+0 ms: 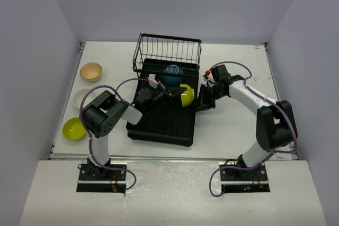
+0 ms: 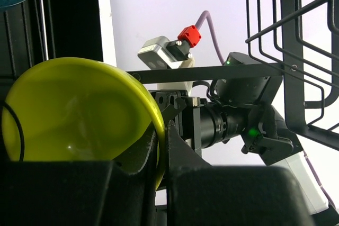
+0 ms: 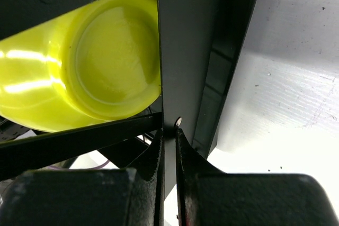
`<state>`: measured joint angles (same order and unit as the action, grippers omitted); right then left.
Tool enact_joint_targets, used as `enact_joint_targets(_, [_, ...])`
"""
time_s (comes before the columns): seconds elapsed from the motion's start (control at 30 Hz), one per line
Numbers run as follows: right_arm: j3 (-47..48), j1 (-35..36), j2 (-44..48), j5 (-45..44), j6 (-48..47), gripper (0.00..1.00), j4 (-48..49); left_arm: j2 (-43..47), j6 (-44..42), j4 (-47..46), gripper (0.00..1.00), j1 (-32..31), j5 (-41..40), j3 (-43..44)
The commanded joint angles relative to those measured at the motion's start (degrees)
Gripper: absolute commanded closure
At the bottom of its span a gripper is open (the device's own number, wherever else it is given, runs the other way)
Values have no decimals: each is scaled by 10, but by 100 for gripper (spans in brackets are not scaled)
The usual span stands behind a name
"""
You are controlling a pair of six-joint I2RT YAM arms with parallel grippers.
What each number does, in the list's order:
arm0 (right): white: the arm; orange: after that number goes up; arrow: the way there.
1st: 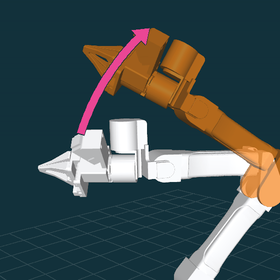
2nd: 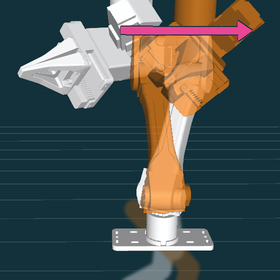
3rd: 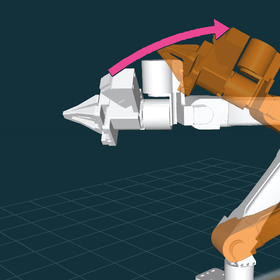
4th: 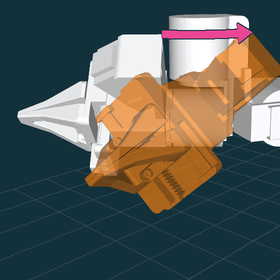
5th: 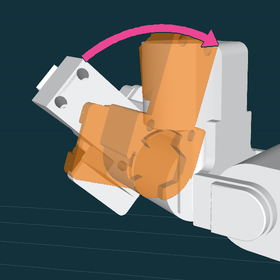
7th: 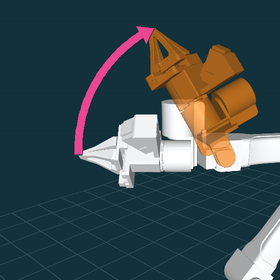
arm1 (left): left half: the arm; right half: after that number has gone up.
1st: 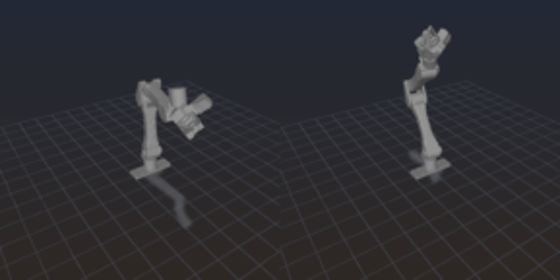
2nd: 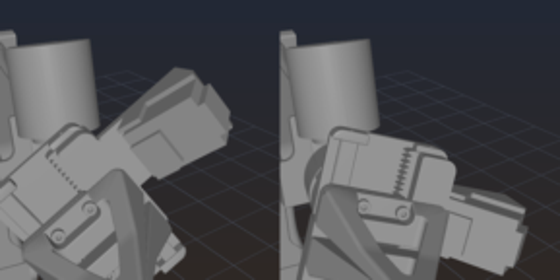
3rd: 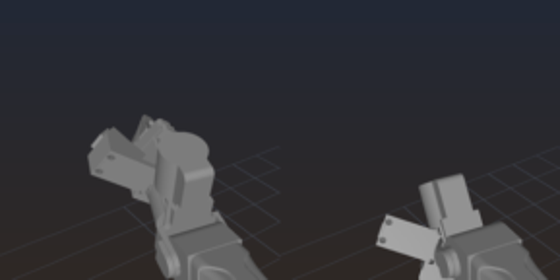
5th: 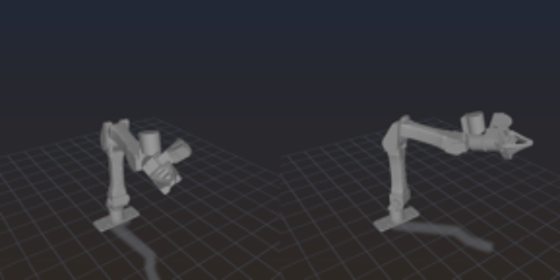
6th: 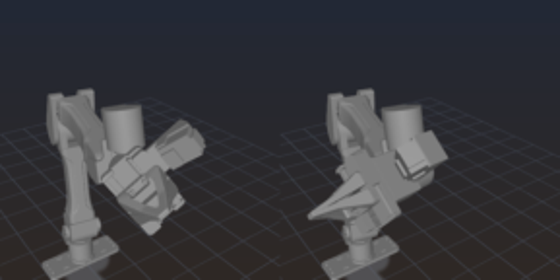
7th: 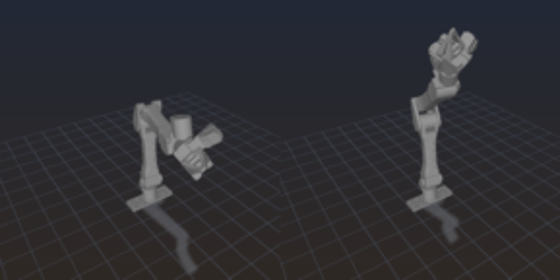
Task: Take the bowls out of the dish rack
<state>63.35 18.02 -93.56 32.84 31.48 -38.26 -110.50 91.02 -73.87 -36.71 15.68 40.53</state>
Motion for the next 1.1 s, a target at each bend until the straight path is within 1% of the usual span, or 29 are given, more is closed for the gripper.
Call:
enact_joint_targets(0.0, [10, -4, -34, -131, -15, 100, 37, 48, 44, -321, 100, -6, 15, -10])
enact_joint_targets(0.1, [21, -4, -46, -142, -13, 100, 30, 58, 45, -309, 100, -6, 11, -26])
enact_joint_targets(0.27, [38, -6, -55, -164, -14, 100, 17, 53, 61, -324, 100, -10, 15, -30])
enact_joint_targets(0.53, [42, -28, -59, -170, -24, 100, 11, 55, 90, -342, 100, -11, 9, -27])
enact_joint_targets(0.77, [56, -36, -73, -173, -24, 100, 7, 87, 106, -328, 100, -11, 14, -29])
enact_joint_targets(1.07, [85, -47, -87, -167, -24, 100, 0, 133, 106, -296, 100, -11, 21, -73])
